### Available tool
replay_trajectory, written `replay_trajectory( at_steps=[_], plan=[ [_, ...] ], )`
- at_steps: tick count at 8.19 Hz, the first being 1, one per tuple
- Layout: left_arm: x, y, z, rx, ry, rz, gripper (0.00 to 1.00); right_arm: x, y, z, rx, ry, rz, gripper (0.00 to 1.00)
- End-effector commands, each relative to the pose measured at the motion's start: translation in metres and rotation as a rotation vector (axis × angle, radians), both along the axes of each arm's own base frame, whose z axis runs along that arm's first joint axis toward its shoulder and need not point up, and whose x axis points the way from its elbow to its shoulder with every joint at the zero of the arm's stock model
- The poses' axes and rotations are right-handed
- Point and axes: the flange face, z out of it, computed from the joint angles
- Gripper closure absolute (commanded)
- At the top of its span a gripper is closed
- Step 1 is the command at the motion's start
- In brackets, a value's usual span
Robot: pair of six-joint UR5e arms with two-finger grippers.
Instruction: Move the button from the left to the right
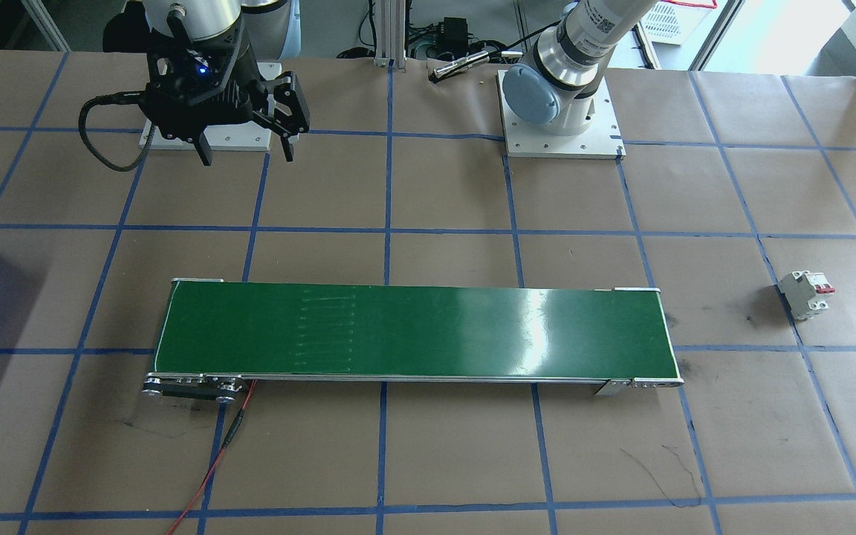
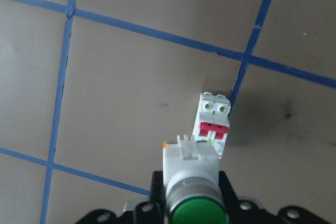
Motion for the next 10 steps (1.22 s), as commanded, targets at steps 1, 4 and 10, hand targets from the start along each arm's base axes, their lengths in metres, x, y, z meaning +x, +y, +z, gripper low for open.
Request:
replay_trajectory(
  at_steps=[1,4,10],
  plan=[
    [-0.112,-0.041,0.052,0.004,-0.023,0.265,1.0,0.0,0.0,0.0,0.0,0.001,0.0,0.0],
    [-0.267,-0.082,0.08,-0.109,0.005,0.652,1.0,0.0,0.0,0.0,0.0,0.001,0.0,0.0],
    [-0.396,-0.075,-0.029,-0.106,0.064,1.292,1.0,0.0,0.0,0.0,0.0,0.001,0.0,0.0]
  ],
)
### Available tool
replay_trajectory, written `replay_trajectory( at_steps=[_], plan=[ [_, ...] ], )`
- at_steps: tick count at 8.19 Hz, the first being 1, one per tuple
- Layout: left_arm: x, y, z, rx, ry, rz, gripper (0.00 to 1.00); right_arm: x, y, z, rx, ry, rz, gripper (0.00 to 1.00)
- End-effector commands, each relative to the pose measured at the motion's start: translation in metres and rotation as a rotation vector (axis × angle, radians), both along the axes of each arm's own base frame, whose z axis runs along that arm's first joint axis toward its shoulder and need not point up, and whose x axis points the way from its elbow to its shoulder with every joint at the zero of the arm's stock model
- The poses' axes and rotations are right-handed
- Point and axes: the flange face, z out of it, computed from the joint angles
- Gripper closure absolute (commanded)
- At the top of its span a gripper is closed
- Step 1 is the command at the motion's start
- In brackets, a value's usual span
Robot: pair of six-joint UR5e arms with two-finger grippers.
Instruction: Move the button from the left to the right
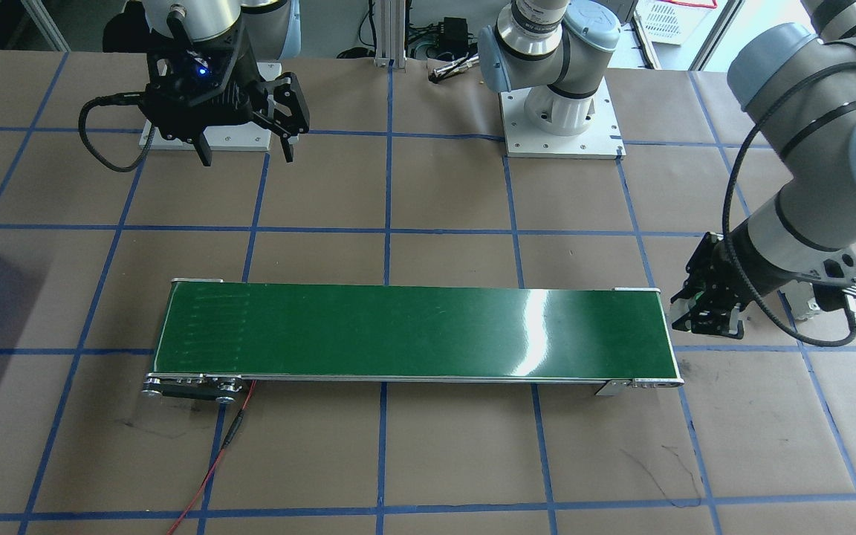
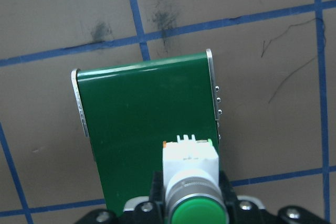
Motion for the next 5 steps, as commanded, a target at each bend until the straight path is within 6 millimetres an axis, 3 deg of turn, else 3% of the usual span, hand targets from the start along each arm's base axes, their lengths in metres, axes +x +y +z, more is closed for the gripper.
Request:
replay_trajectory(
  at_steps=[1,5],
  plan=[
    [-0.03,0.018,-0.064,-0.015,0.032,0.181,1.0,0.0,0.0,0.0,0.001,0.0,0.0,0.0],
    [-0.037,0.024,-0.097,0.016,0.026,0.189,1.0,0.0,0.0,0.0,0.001,0.0,0.0,0.0]
  ],
)
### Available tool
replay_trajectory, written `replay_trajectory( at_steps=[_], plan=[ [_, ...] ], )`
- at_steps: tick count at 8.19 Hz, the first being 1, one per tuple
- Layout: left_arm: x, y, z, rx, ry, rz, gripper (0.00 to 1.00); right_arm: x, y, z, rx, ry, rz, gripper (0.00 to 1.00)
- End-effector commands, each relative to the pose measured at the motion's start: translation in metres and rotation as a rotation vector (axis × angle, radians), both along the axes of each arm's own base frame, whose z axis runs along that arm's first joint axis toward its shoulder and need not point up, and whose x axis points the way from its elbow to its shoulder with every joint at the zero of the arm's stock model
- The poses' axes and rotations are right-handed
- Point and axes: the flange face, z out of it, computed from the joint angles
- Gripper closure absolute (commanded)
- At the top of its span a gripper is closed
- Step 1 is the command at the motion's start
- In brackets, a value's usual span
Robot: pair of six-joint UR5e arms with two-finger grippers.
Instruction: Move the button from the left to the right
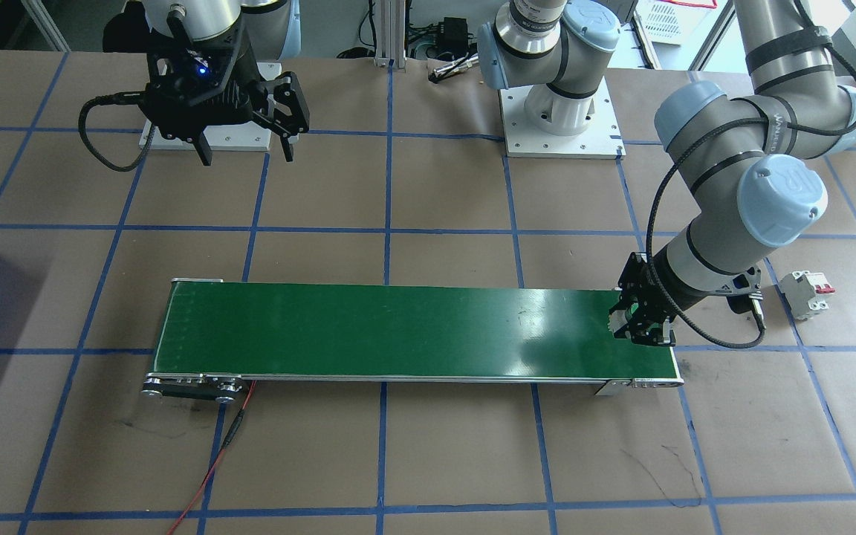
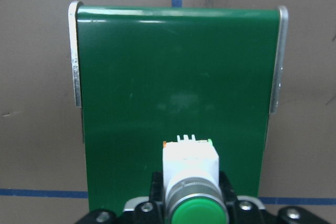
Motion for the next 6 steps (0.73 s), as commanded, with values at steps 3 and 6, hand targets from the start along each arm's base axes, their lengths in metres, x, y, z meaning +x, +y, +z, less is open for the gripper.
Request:
replay_trajectory(
  at_steps=[3,6],
  plan=[
    [-0.006,-0.002,-0.016,-0.014,-0.013,-0.002,1.0,0.0,0.0,0.0,0.0,0.0,0.0,0.0],
    [-0.007,0.006,-0.039,-0.04,-0.027,-0.007,0.99,0.0,0.001,-0.001,0.006,0.004,0.0,0.0]
  ],
)
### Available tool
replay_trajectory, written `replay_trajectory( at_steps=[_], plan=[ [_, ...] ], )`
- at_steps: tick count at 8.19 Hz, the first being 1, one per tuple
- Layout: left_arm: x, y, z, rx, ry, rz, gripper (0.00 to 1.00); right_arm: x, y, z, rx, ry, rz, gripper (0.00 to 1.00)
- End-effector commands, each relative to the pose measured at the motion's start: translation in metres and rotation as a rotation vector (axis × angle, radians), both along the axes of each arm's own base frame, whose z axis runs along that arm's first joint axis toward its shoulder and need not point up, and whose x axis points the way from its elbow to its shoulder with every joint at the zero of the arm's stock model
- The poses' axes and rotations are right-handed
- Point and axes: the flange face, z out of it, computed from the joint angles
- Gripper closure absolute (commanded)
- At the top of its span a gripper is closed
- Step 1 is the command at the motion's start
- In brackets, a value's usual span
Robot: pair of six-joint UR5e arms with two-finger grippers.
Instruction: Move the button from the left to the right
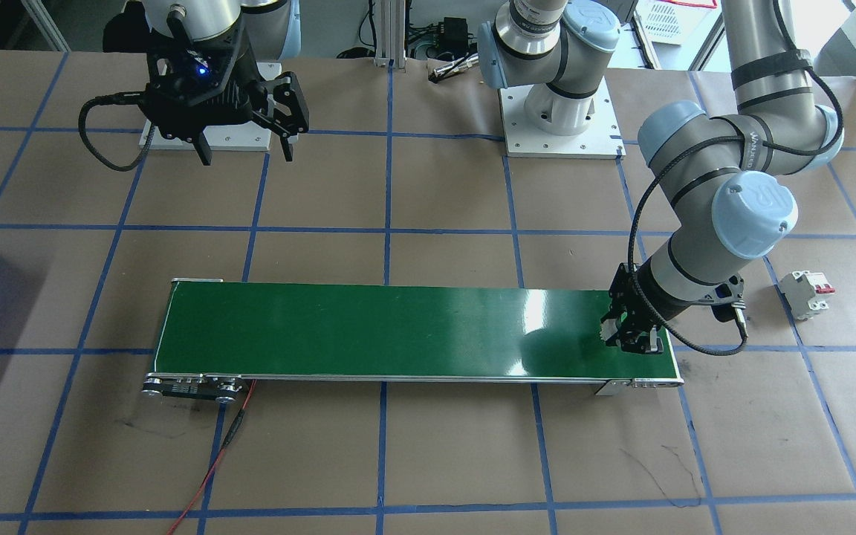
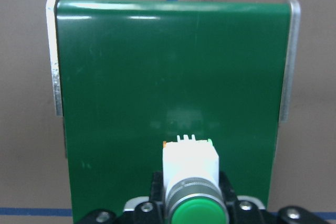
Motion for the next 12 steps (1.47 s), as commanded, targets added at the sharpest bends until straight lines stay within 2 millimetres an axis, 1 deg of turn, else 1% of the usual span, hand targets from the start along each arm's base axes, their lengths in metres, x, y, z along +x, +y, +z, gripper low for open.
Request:
replay_trajectory(
  at_steps=[1,2,3,4,5,6,7,8,9,10,11,12],
  plan=[
    [-0.002,0.008,-0.014,-0.02,-0.007,-0.008,0.95,0.0,0.0,0.0,0.001,0.003,0.0,0.0],
    [-0.002,0.008,-0.014,-0.018,-0.006,-0.008,0.66,0.0,0.0,0.0,-0.002,0.001,0.004,0.0],
    [-0.002,0.009,-0.013,-0.019,-0.01,-0.011,0.25,0.0,-0.001,0.001,-0.008,0.0,0.005,0.0],
    [0.0,0.009,-0.009,-0.016,-0.031,-0.007,0.11,0.0,-0.002,0.001,-0.012,-0.002,0.007,0.0],
    [-0.004,0.01,-0.006,-0.021,-0.034,-0.008,0.03,0.002,-0.004,-0.002,-0.006,-0.018,0.004,0.0],
    [-0.01,0.011,-0.002,-0.026,-0.035,-0.013,0.0,0.0,-0.014,-0.007,-0.023,-0.008,0.007,0.0],
    [-0.013,0.013,0.006,-0.04,-0.037,-0.026,0.0,0.0,-0.03,-0.021,-0.026,-0.008,0.046,0.0],
    [-0.013,0.016,0.013,-0.035,-0.052,-0.038,0.0,0.005,-0.045,-0.031,-0.055,-0.022,0.055,0.0],
    [-0.009,0.019,0.036,-0.018,-0.108,-0.142,0.0,0.009,-0.071,-0.069,-0.021,-0.024,0.054,0.0],
    [-0.009,0.019,0.068,0.016,-0.102,-0.299,0.0,0.014,-0.096,-0.119,-0.001,-0.023,0.044,0.0],
    [-0.009,0.022,0.099,0.071,-0.078,-0.39,0.0,0.016,-0.104,-0.153,-0.013,-0.034,0.043,0.0],
    [-0.008,0.017,0.127,0.081,-0.062,-0.542,0.0,0.015,-0.102,-0.179,-0.006,-0.03,0.043,0.0]
  ],
)
